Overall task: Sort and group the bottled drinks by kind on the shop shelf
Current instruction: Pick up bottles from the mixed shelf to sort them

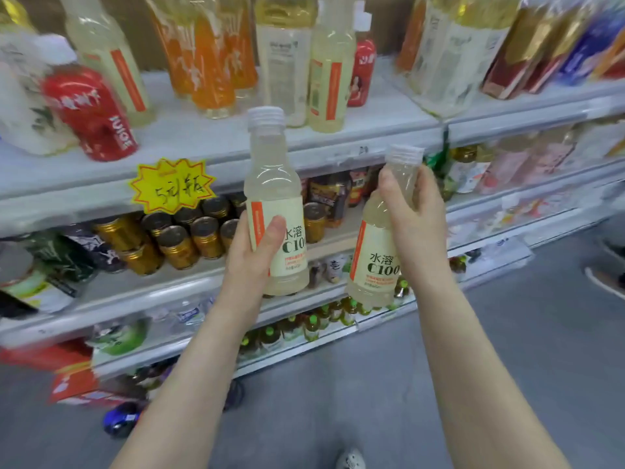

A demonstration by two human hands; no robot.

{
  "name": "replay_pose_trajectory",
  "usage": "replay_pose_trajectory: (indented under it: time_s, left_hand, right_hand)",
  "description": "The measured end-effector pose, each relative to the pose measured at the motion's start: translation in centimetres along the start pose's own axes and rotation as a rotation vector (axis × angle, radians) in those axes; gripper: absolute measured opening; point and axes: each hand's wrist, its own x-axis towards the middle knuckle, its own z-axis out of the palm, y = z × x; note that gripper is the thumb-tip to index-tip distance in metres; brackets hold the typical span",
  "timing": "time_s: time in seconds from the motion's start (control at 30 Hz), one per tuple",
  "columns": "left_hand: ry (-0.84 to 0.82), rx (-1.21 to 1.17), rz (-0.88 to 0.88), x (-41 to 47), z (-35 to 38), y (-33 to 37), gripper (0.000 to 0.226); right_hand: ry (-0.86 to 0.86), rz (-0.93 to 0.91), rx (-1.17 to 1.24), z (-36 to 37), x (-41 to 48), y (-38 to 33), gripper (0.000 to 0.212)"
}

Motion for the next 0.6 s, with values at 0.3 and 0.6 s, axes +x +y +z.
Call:
replay_pose_trajectory:
  time_s: [0.3, 0.6]
  left_hand:
    - [-0.178, 0.098, 0.026, 4.3, 17.4, -2.3, 0.059]
    - [-0.361, 0.116, 0.108, 12.5, 30.1, -4.2, 0.053]
  right_hand:
    - [0.133, -0.009, -0.119, -14.8, 8.6, 3.1, 0.027]
    - [0.285, -0.064, -0.109, -23.2, 19.1, 5.6, 0.025]
